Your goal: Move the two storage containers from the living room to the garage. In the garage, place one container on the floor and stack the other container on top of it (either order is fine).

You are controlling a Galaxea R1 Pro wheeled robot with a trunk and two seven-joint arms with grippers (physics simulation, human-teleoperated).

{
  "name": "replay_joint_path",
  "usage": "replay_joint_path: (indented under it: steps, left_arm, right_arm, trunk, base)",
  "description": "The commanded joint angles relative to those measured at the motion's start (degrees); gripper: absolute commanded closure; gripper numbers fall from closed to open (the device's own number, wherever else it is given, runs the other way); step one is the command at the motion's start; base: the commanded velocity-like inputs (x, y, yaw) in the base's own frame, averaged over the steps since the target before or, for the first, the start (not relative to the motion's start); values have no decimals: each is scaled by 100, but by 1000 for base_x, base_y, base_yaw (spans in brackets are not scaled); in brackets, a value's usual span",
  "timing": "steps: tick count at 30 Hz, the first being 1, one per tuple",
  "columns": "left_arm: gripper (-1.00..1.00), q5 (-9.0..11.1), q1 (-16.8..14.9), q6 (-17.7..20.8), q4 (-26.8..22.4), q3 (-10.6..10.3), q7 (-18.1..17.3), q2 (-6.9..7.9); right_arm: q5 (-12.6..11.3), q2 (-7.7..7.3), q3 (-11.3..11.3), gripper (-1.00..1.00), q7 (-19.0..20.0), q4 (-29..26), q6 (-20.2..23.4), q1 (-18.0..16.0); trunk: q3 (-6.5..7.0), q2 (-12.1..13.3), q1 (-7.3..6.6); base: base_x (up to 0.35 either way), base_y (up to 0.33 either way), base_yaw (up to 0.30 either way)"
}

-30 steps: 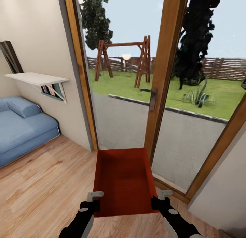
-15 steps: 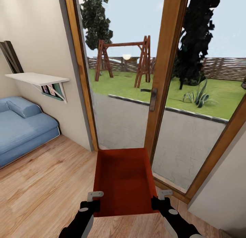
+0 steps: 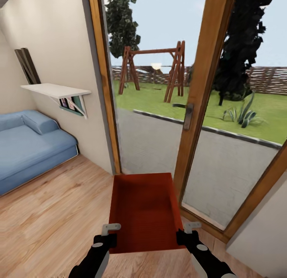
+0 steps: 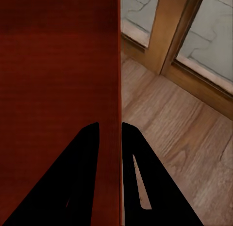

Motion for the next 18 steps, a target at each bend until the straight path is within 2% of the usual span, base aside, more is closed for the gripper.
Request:
replay_joint_path:
  steps: [1, 18]
  left_arm:
    - [100, -94, -3, 37, -20, -16, 12, -7]
    - [100, -94, -3, 37, -20, -14, 12, -7]
  right_arm:
    - [-78, -41, 32, 100, -10, 18, -23, -9]
    - [-78, -41, 32, 100, -10, 18, -20, -9]
  trunk:
    - [-14, -13, 3]
    - [-21, -13, 3]
  base:
    - [0, 0, 282]
    - [0, 0, 286]
